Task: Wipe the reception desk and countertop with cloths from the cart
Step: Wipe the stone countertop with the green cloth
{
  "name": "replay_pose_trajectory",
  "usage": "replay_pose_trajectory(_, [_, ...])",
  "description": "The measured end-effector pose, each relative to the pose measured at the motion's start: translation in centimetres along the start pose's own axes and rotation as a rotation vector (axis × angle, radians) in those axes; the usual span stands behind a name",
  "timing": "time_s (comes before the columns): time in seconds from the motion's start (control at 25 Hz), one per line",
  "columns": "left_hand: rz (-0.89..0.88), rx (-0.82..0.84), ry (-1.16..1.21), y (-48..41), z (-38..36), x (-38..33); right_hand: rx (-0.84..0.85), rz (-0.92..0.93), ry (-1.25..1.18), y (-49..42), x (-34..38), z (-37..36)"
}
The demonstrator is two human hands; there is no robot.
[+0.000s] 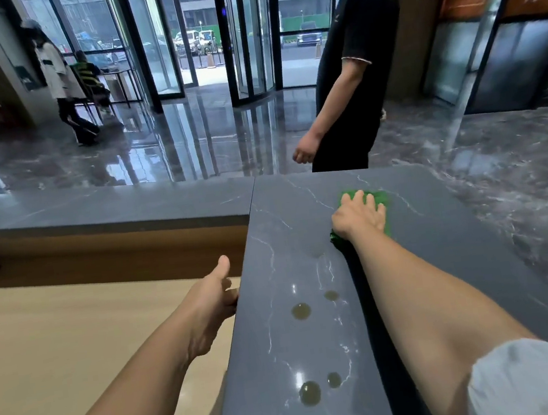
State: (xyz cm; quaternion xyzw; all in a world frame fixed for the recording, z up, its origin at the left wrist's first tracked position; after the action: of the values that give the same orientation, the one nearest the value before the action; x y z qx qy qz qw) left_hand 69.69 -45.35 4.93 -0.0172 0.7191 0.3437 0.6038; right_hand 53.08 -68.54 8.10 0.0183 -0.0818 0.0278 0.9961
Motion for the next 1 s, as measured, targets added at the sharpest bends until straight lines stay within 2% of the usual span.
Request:
replay_pose_trajectory(0.24, [-0.033, -0.012, 0.162, -2.3, 0.0, -0.5, 0.044, 0.435, -0.012, 6.2, 12.8, -2.6])
replay_pose_trajectory(0.4, [-0.119, -0.087, 0.251, -2.4, -2.0, -2.1, 0.104, 0.731, 0.046, 8.3, 13.1, -2.9])
replay_pose_trajectory(0.48, [-0.12, -0.085, 0.24, -1.8, -2.7, -2.7, 0.11, 0.797, 0.079, 7.9, 11.3, -2.4])
replay_pose_trajectory(0.6, [-0.105, -0.051, 0.219, -0.7, -2.7, -3.0, 0.12, 0.721, 0.076, 6.5, 7.1, -1.7])
replay_pose_trajectory(0.84, [-0.093, -0.004, 0.279, 1.1, -1.8, -2.9, 0.117, 0.382, 0.102, 2.8, -5.4, 0.2])
replay_pose_trajectory(1.0, [-0.086, -0.005, 0.316, 2.7, -0.9, -2.5, 0.117, 0.196, 0.052, 3.2, -8.2, 0.7])
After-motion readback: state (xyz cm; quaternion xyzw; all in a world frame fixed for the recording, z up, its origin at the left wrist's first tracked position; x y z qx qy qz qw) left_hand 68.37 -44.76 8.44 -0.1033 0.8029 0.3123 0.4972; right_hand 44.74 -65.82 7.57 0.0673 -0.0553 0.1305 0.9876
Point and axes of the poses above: each hand's wrist, its own y-axis away from the middle knuckle, its own z-axis out of the back of the hand, x = y × z, the point moved 4 cm from there along -y, towards the middle knuckle, and after that the axes turned 6 degrees about -z, right-handed, at the moved point
